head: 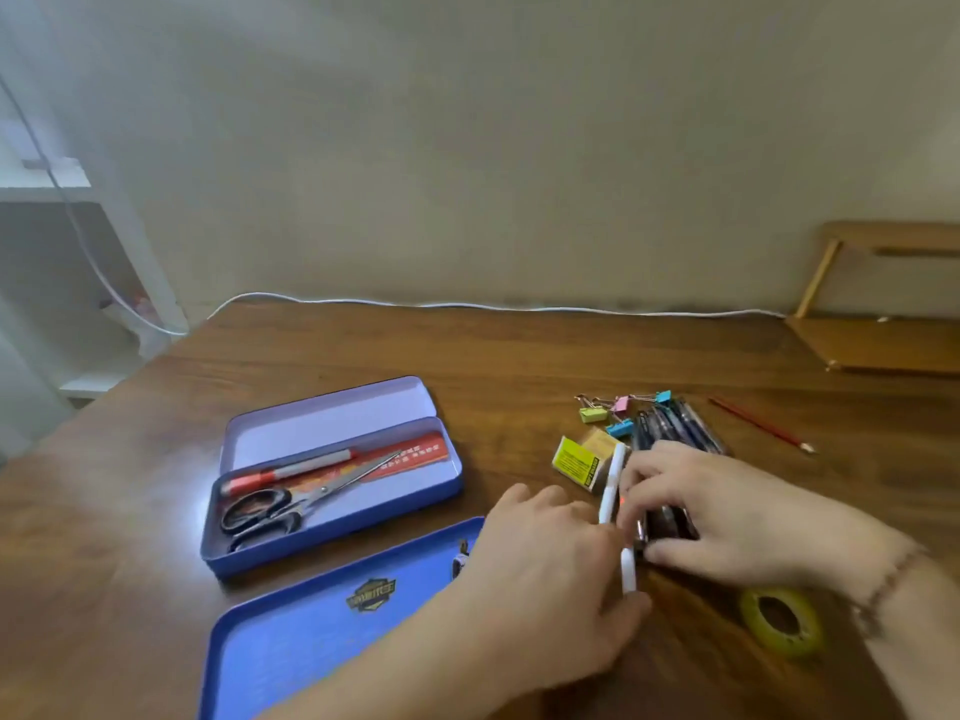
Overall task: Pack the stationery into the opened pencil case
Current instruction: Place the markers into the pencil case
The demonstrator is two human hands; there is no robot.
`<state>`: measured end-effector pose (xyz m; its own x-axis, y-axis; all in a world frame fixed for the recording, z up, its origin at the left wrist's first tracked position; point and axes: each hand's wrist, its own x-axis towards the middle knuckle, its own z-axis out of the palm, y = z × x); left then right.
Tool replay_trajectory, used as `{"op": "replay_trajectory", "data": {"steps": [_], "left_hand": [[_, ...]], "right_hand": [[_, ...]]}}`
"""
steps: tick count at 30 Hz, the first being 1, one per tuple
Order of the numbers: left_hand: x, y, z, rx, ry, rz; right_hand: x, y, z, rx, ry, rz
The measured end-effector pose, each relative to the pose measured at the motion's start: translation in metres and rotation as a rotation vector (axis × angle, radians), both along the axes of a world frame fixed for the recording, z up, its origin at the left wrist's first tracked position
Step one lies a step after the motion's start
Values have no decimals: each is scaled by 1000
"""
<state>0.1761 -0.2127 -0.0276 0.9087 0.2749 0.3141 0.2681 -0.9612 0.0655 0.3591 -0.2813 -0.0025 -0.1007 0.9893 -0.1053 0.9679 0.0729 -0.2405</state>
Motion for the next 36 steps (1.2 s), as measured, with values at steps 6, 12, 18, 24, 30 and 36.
{"op": "replay_trajectory", "data": {"steps": [6, 12, 18, 24, 30, 36], "left_hand": [[7, -10, -15, 77, 52, 4], [-21, 10, 2, -19, -36, 87], [-80, 55, 35, -162, -192, 90], [-143, 140, 12, -94, -250, 411], [-150, 144, -7, -165, -50, 558], [-155, 146, -9, -236, -74, 590]], "right_hand": [[-2, 1, -12, 60, -61, 28], [-1, 3, -17, 301, 45, 119], [-28, 16, -14, 607, 409, 39], [-68, 89, -7, 621, 142, -90], [-112, 152, -14, 473, 11, -149], [-130, 168, -26, 444, -18, -133]]}}
